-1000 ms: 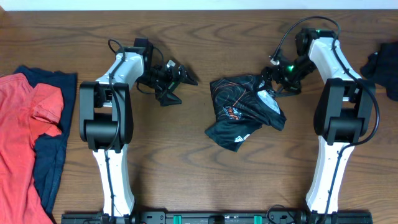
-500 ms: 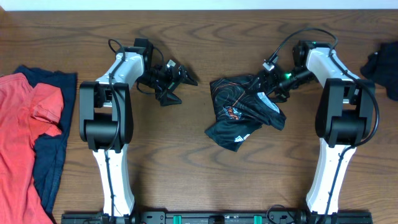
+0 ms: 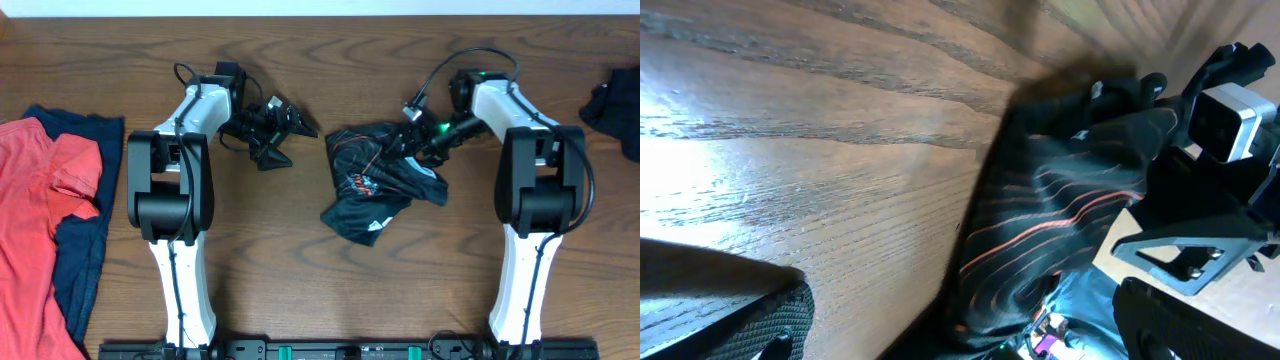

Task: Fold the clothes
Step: 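Lower the right gripper onto the bundle's right side, then press and tuck the bundle's right side leftward with the right gripper, then grasp the black jersey bundle's top edge with the right gripper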

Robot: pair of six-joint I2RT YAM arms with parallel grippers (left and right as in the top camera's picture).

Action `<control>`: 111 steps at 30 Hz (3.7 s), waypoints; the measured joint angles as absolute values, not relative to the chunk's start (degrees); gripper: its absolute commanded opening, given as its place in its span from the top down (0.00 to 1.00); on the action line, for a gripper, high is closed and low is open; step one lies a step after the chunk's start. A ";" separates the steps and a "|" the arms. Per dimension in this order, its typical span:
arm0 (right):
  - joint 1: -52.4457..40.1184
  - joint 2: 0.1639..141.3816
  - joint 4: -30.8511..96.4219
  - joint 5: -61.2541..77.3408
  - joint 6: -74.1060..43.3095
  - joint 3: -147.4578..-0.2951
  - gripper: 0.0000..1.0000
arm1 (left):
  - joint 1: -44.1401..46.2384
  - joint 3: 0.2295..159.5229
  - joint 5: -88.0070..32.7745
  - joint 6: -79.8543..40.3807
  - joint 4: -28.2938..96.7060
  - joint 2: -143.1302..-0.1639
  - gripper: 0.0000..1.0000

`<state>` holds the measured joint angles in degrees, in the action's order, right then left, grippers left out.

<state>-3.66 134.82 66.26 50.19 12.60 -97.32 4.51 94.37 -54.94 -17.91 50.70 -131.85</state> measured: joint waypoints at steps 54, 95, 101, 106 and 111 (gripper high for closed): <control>-9.10 135.50 65.98 16.05 -6.46 -116.64 0.99 | 4.51 94.35 -54.96 -17.50 51.46 -131.90 0.02; -8.73 135.50 77.28 -6.44 -6.92 -131.41 0.99 | 4.51 94.26 -55.09 -17.54 51.22 -131.90 0.02; -8.49 135.50 78.83 -4.45 -6.74 -131.41 0.99 | 4.51 94.26 -55.11 -17.54 51.22 -131.90 0.02; -8.49 135.50 79.02 -1.98 -6.94 -131.00 0.99 | 4.51 94.26 -55.11 -17.54 51.22 -131.90 0.02; -8.49 135.48 75.59 -0.82 -7.42 -125.78 0.99 | 4.51 94.26 -55.11 -17.54 51.24 -131.90 0.02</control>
